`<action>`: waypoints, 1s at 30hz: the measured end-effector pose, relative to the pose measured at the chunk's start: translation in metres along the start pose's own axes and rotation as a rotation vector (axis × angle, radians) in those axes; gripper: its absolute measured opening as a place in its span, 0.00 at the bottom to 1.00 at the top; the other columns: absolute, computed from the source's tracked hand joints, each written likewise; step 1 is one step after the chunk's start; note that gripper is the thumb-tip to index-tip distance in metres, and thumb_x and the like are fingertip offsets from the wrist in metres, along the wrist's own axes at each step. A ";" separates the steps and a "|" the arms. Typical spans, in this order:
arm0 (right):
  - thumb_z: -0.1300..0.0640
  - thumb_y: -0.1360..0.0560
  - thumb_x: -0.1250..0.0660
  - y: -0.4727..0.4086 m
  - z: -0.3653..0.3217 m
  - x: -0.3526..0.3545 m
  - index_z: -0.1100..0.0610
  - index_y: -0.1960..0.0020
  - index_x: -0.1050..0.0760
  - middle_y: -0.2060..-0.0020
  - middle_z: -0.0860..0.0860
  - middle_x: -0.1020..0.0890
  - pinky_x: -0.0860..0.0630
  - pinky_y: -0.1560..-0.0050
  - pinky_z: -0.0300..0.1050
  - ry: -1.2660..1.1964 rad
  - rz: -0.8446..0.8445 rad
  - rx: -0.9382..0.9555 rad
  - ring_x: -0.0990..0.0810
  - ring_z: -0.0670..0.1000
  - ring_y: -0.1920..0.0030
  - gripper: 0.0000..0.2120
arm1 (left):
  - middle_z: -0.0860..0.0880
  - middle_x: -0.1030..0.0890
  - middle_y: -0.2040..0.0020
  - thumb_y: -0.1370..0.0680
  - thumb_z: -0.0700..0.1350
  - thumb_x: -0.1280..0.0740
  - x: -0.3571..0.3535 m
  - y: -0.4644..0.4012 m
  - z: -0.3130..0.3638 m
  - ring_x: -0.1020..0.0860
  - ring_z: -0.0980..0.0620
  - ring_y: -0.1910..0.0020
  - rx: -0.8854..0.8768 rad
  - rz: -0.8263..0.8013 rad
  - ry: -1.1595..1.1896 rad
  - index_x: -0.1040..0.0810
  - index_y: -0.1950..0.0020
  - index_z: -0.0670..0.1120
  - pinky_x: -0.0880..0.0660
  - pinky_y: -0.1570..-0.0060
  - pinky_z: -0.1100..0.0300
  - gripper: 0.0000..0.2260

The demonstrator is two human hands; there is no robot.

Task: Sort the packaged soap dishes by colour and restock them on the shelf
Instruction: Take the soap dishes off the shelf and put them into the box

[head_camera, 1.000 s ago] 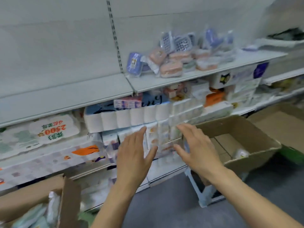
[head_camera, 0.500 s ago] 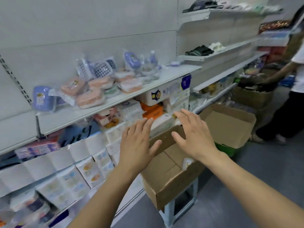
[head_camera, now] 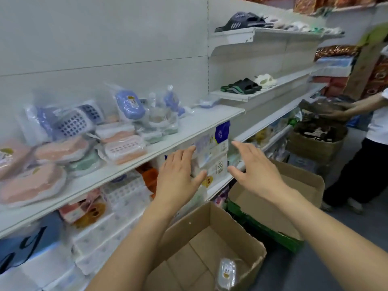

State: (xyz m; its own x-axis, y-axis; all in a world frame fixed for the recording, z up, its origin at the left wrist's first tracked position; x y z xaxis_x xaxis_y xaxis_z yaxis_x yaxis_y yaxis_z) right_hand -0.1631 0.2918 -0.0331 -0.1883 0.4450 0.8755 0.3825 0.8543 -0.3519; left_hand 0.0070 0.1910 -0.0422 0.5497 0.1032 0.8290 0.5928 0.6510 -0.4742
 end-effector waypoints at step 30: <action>0.45 0.23 0.35 -0.556 0.199 -0.166 0.54 0.23 0.46 0.25 0.55 0.42 0.33 0.33 0.55 -0.030 -0.332 0.238 0.44 0.59 0.26 0.34 | 0.41 0.36 0.25 0.30 0.58 0.26 -0.148 -0.428 -0.161 0.37 0.34 0.28 0.551 0.198 -0.472 0.42 0.21 0.44 0.37 0.31 0.42 0.44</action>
State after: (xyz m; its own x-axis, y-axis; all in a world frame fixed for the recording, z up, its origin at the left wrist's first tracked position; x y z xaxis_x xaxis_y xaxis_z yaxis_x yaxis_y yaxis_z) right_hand -0.5242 -0.2035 -0.0488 -0.2942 0.1397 0.9455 0.0773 0.9895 -0.1222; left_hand -0.2329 -0.2241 -0.0103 0.2309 0.4881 0.8417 0.0609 0.8561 -0.5131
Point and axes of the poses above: each hand's wrist, its own y-axis away from the middle knuckle, its own x-axis out of the back of the hand, z = x × y, the point moved 4 cm from there along -y, towards the middle knuckle
